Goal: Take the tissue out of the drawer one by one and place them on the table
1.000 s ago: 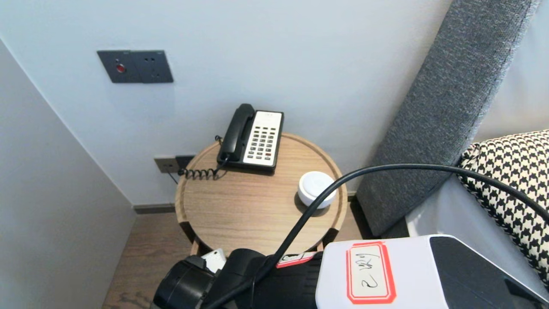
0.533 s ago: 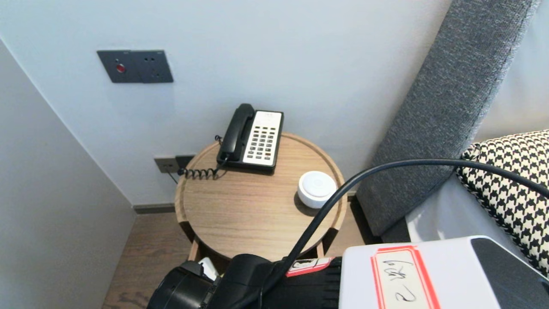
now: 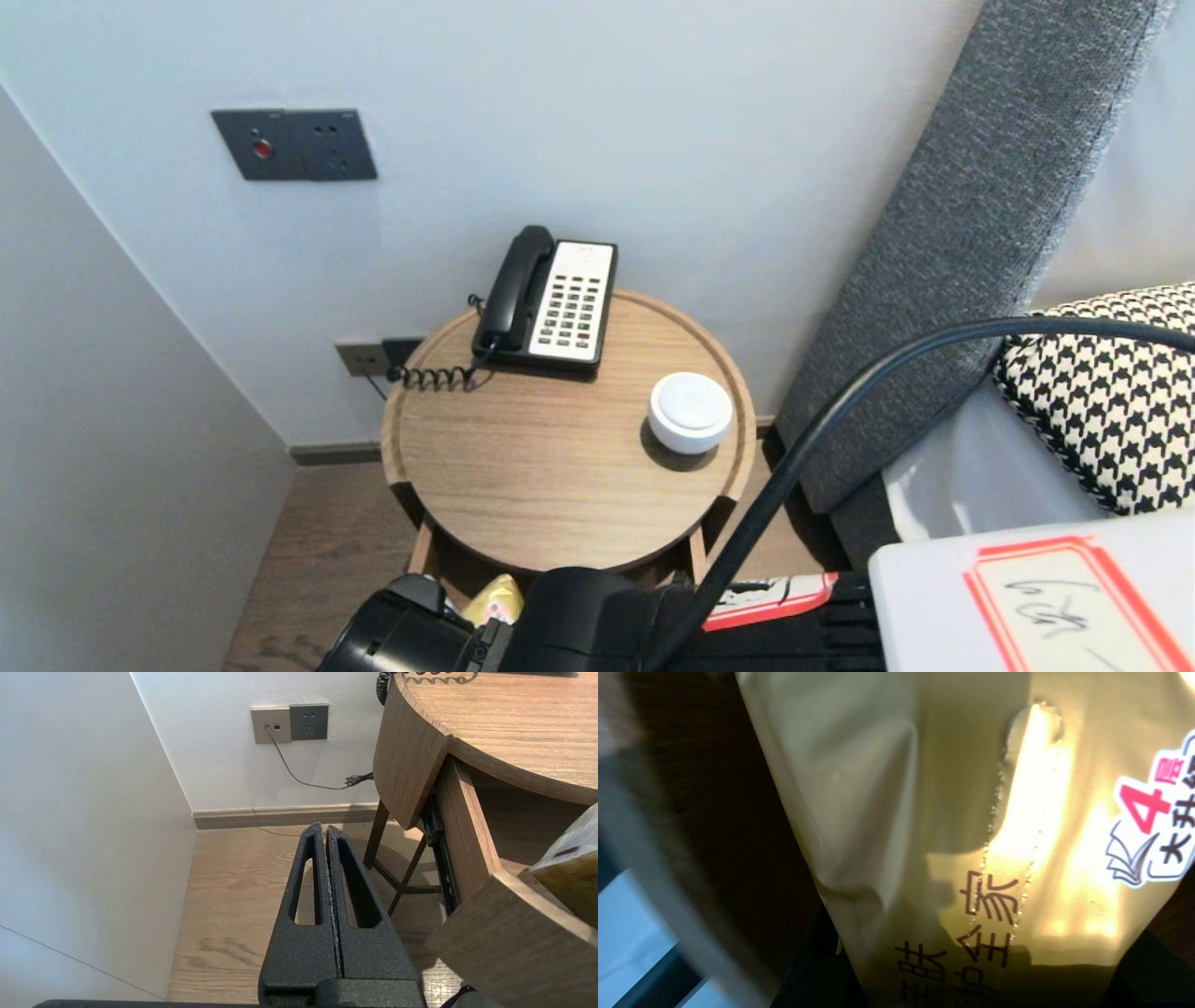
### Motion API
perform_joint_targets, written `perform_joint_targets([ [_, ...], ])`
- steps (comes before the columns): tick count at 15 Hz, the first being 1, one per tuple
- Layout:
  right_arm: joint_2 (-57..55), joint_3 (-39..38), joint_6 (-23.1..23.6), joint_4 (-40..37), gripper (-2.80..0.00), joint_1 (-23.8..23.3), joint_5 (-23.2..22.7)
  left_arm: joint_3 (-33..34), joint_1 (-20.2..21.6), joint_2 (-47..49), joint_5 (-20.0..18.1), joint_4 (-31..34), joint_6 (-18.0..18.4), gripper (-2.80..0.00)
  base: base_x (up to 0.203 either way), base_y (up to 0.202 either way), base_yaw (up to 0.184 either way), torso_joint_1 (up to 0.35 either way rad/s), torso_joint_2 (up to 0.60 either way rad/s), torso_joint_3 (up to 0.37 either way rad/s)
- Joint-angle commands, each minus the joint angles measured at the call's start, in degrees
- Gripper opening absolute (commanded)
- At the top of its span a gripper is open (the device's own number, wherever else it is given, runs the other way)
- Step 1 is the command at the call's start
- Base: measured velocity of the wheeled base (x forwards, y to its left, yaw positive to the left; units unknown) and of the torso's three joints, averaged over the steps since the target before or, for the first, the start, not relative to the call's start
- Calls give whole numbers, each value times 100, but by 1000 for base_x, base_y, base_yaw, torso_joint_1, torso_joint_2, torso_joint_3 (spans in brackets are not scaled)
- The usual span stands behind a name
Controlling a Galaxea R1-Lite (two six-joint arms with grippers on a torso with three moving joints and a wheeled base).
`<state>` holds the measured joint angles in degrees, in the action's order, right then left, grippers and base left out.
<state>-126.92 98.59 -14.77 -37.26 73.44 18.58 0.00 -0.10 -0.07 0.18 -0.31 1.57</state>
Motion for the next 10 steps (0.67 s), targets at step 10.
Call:
perform_joint_targets([
  [10, 260, 1207, -504, -2, -280, -413, 84, 0, 1, 7, -1, -5, 1, -280, 0, 0, 0, 0, 0, 0],
])
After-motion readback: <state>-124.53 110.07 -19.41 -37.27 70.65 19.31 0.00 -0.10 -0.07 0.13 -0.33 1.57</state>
